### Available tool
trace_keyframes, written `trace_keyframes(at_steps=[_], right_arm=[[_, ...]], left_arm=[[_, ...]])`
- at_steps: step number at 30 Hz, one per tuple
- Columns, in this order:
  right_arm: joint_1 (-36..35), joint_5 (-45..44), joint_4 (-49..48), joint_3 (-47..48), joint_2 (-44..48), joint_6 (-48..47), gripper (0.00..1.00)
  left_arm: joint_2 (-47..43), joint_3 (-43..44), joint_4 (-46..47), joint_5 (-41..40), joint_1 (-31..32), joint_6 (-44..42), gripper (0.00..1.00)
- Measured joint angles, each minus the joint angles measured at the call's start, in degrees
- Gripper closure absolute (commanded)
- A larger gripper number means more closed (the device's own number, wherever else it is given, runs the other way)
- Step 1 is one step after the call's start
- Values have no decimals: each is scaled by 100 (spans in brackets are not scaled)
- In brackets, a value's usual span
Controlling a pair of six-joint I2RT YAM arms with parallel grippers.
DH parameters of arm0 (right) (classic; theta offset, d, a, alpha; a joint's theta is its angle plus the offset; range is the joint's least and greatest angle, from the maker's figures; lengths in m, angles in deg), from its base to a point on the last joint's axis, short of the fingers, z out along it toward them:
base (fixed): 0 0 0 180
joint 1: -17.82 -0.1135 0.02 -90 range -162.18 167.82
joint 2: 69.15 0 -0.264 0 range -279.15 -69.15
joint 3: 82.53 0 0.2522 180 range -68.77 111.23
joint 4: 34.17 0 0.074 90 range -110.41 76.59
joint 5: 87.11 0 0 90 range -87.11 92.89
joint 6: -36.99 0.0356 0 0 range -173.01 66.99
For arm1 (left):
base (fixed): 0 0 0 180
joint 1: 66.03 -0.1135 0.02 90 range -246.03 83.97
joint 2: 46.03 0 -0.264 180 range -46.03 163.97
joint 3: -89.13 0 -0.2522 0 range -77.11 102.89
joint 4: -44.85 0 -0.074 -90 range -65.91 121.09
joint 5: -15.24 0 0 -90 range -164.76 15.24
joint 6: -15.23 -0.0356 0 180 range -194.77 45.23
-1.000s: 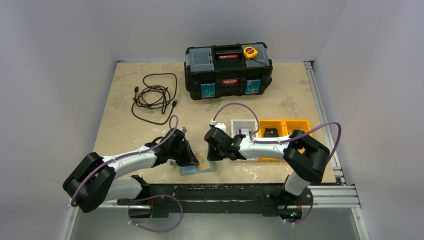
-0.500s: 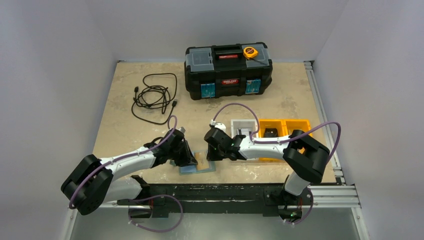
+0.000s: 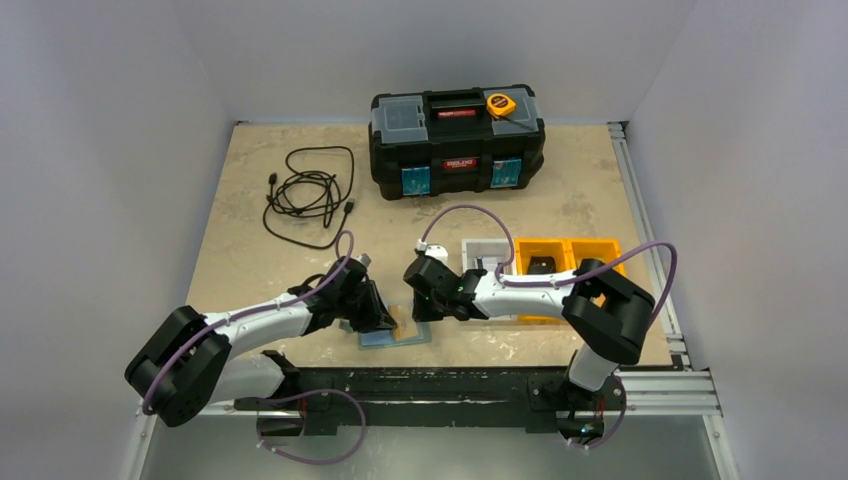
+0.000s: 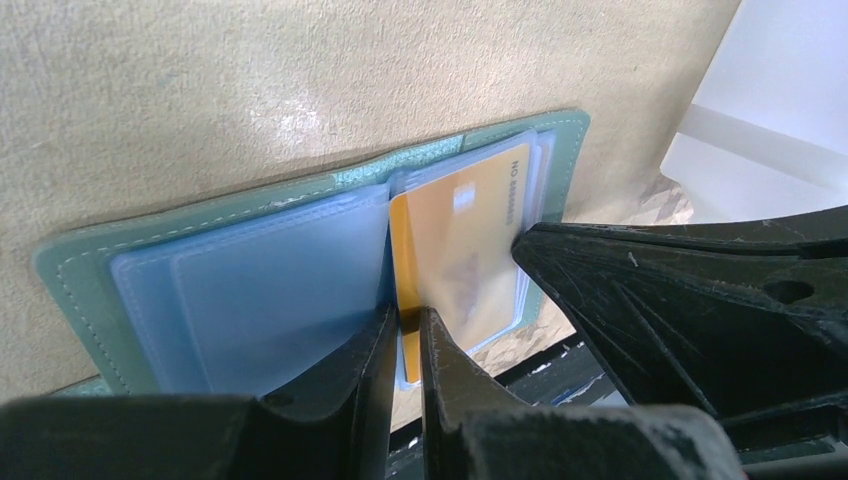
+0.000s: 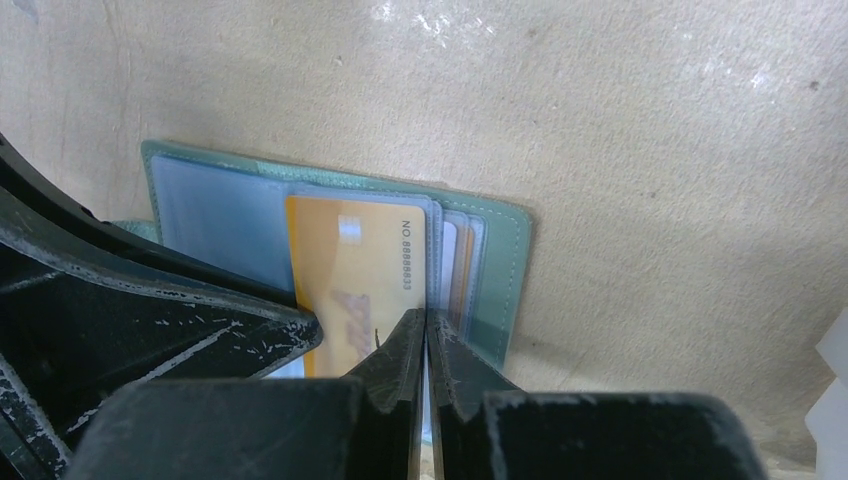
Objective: Take the credit cards out of the card holder
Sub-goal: Remove the credit card from the card holder.
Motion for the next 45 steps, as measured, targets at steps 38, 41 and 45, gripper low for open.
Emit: trace_keyframes(at_steps=[38, 41, 45], right_arm=[[101, 203, -737, -181, -168, 293, 100], [105, 205, -785, -195, -177, 297, 100], [114, 208, -833, -219, -177, 302, 100]], left_arm=[[-535, 55, -839, -236, -229, -614, 100], [-599, 85, -988, -304, -229, -678, 100], [-706, 138, -1255, -439, -232, -778, 100]])
